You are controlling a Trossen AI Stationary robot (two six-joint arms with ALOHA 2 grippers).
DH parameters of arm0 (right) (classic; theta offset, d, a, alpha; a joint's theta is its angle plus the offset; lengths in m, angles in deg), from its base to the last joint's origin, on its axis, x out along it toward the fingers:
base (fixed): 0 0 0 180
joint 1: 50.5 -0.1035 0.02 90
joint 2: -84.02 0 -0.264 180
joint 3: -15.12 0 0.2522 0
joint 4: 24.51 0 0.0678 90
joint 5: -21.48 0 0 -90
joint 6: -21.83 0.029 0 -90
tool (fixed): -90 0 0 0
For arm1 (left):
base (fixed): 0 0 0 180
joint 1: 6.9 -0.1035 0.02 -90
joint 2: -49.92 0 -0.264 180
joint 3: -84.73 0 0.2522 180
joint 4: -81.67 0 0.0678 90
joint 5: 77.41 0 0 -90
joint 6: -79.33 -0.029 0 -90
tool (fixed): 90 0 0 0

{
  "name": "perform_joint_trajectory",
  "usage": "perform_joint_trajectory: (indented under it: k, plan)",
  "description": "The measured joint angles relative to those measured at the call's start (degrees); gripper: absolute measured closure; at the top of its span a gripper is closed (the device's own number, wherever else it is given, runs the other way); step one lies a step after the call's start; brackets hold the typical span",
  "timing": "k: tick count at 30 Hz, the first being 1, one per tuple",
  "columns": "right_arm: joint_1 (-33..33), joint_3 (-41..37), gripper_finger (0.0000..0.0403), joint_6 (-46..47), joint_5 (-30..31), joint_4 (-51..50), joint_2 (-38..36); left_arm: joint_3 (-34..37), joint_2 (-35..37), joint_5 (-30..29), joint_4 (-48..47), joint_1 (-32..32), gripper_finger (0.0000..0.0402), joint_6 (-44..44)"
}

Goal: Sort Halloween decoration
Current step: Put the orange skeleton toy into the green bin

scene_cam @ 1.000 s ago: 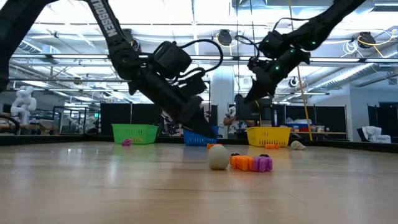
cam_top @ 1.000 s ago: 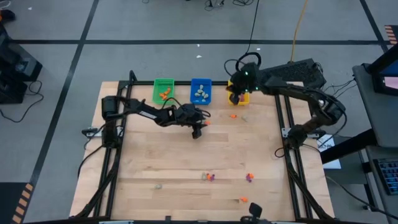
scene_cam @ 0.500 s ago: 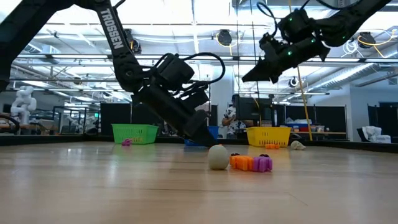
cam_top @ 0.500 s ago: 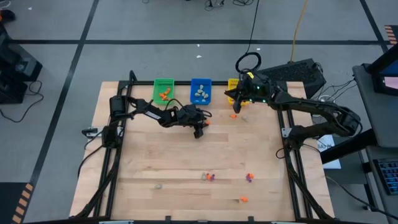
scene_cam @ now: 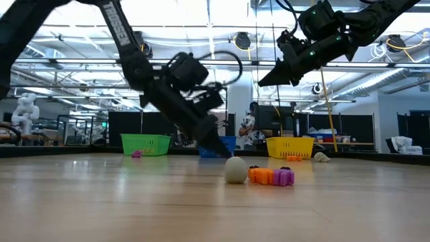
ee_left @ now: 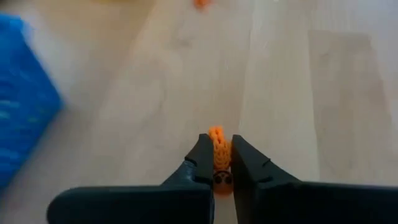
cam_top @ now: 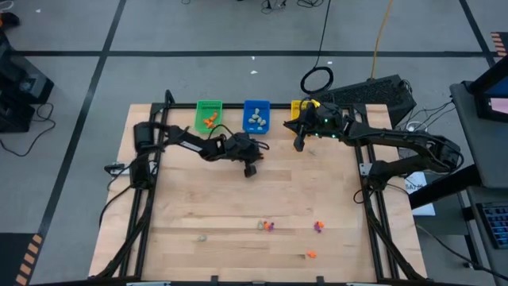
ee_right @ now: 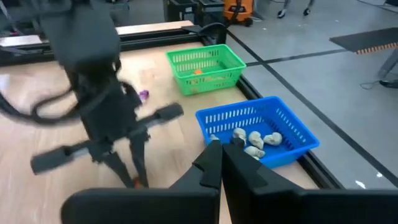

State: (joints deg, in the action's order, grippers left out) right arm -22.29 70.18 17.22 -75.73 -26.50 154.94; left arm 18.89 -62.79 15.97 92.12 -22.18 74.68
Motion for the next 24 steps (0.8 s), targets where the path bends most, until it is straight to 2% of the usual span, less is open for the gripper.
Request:
perform_joint_trajectory:
  k: [4,12,19,24]
  plan:
    - [-0.4,0.0,0.0403,-0.6,0.0,0.0,0.0,0.0,8.4,-3.2,-7.1,-1.7,0.0386,-0.9]
    - [-0.4,0.0,0.0403,-2.5,0.0,-0.4,0.0,0.1,23.6,-13.5,-22.7,-7.7,0.0387,0.0]
    - [-0.4,0.0,0.0403,-3.6,0.0,-0.2,0.0,0.2,26.8,-14.4,-32.3,-16.9,0.0387,5.6]
    - [-0.4,0.0,0.0403,-4.0,0.0,0.0,0.0,3.2,26.5,-14.4,-31.8,-22.7,0.0387,7.1]
